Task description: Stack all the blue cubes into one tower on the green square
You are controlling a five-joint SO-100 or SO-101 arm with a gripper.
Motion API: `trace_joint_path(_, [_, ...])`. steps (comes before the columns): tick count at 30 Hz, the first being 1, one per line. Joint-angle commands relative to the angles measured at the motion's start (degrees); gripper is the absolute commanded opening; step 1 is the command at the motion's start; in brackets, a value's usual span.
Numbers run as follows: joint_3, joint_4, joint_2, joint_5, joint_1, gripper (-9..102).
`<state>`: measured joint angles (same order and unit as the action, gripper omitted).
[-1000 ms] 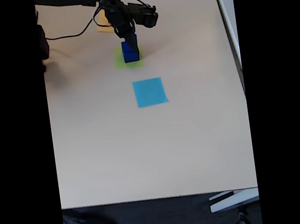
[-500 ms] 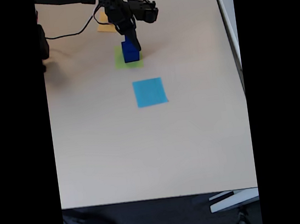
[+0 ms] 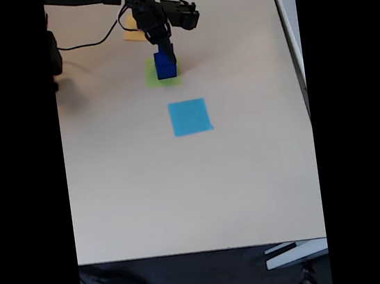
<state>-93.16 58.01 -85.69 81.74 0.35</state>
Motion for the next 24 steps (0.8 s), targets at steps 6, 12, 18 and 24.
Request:
trace_joint_path(6, [3.9,1.7,-4.0,-0.4,-0.5,29])
trace_joint_path(12, [3.8,2.5,-4.0,-0.7,-0.4,29])
trace_joint_path(18, [3.8,3.3,-4.1,-1.1,-0.3,28])
trace_joint_path(24, [3.7,3.5,-4.0,-1.7,0.0,26])
